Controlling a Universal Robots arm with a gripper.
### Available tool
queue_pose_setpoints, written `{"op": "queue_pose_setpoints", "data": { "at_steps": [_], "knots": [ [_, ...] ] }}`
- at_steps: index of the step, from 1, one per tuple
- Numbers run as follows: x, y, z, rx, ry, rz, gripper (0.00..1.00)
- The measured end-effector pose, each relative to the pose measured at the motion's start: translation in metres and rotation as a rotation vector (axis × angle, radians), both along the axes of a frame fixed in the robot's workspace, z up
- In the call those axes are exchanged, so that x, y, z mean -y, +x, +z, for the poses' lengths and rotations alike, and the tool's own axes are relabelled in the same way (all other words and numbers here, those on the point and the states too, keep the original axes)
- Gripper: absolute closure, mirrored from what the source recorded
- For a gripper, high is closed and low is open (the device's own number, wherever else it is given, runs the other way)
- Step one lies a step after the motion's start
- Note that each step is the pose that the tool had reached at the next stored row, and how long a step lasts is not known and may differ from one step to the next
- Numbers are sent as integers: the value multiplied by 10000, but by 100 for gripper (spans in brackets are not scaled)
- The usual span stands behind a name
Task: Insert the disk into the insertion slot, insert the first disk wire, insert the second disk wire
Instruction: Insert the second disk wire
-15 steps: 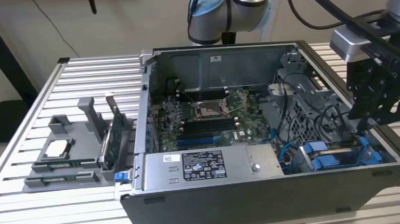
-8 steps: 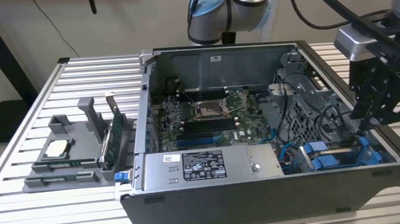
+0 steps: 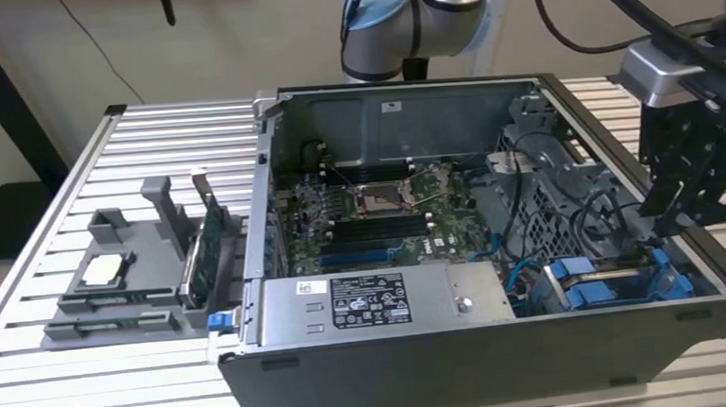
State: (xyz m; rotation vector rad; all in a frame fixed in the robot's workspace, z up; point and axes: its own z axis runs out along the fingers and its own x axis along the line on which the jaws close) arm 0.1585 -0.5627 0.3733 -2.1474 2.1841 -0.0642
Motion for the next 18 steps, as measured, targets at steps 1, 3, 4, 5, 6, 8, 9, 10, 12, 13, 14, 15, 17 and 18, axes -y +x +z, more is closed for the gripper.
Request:
{"op": "queue_pose_setpoints", "data": {
  "at_steps": [1,3,4,5,6,8,9,10,12,13,14,15,17,18],
  "knots": [
    [-1,12,0,-48,0,0,67],
    [-1,44,0,-140,0,0,67],
    [-1,60,0,-179,0,0,67],
    [-1,80,0,-222,0,0,67],
    [-1,98,0,-260,0,0,67],
    [-1,133,1,-341,1,-1,67],
    [-1,151,3,-384,0,0,67],
    [-1,171,4,-431,0,0,67],
    [-1,210,6,-532,0,0,67],
    [-1,229,7,-587,1,0,67],
    [-1,248,8,-642,0,0,67],
    [-1,267,8,-707,1,0,67],
    [-1,296,9,-818,-1,0,67],
    [-1,309,9,-864,0,0,67]
  ]
}}
